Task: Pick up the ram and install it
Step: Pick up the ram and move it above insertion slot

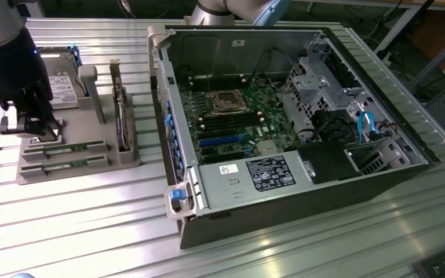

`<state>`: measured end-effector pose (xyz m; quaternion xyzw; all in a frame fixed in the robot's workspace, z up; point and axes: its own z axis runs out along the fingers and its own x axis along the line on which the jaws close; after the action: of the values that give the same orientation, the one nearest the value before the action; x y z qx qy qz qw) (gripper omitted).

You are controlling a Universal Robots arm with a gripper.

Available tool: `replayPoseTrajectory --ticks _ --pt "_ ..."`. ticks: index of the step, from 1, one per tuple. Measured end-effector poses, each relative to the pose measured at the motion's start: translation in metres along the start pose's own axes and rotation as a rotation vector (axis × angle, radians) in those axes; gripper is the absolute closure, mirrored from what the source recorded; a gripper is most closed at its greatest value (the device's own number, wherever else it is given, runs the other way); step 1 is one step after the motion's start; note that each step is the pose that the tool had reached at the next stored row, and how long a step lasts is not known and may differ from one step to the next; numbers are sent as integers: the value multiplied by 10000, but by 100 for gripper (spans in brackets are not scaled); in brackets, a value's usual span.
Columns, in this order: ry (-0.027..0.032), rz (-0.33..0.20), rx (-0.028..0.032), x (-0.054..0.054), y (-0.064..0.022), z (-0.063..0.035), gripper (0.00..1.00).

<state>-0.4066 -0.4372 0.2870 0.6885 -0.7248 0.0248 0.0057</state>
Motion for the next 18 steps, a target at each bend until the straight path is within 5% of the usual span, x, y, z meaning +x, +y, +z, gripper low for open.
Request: replayPoseTrajectory --ticks 10,18 --pt "0 -343 15 60 1 167 70" --pt "1 -458 20 76 1 205 70"
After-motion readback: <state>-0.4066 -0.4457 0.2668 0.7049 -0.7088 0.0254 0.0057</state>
